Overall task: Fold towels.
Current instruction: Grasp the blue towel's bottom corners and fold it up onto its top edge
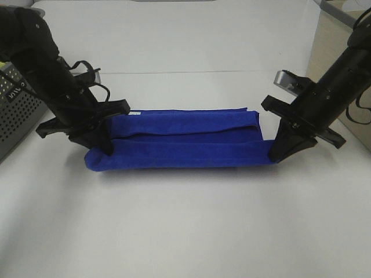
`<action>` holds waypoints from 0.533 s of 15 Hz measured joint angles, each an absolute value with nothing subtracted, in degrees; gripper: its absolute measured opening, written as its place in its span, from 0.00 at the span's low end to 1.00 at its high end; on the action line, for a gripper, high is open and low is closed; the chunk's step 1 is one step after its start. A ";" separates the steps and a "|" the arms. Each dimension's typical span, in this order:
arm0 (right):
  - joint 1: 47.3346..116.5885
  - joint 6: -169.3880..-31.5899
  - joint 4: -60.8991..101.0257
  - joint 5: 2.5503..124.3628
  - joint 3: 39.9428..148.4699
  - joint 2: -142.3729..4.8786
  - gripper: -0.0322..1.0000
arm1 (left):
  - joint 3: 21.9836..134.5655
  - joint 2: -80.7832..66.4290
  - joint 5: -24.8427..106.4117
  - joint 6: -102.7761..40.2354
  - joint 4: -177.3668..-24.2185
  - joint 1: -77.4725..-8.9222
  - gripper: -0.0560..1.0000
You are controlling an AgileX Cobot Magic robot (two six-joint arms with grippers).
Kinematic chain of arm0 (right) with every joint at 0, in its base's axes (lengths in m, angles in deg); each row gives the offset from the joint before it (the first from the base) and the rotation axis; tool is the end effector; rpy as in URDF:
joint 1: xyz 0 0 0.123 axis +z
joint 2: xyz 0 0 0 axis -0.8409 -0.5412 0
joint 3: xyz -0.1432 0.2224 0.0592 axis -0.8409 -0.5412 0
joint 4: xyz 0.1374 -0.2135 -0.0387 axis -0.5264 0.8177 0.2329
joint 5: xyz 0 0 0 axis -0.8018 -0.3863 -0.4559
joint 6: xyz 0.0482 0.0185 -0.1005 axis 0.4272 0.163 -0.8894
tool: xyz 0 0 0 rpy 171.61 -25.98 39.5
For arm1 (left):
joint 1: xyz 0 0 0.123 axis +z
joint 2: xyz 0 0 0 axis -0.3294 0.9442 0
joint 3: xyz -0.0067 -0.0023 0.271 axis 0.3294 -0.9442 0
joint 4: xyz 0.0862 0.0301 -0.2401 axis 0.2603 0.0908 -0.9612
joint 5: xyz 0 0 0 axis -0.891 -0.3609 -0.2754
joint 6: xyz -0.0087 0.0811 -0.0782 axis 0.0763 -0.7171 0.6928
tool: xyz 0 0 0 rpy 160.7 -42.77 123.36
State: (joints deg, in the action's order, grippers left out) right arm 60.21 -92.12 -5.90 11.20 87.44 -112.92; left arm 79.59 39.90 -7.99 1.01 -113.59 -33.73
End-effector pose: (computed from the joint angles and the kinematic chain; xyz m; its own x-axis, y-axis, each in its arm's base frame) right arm 0.3569 0.0738 0.1014 -0.9919 -0.0013 0.1270 0.0603 0.8750 0.4803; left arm 0.3803 -0.1394 0.1038 -0.9999 0.0098 -0.0125 0.0137 0.9306 -0.3658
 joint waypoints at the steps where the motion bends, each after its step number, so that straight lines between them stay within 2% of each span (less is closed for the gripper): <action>1: 60.21 -92.12 -5.90 11.20 89.85 -113.15 0.05 | 81.42 39.90 -7.87 1.81 -113.48 -33.73 0.09; 8: 60.21 -91.26 -6.36 7.88 113.40 -123.01 0.05 | 97.58 47.75 -9.25 3.93 -113.82 -30.01 0.09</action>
State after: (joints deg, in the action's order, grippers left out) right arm 60.21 -91.26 -6.36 7.88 113.40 -123.01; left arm 97.58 47.75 -9.25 3.93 -113.82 -30.01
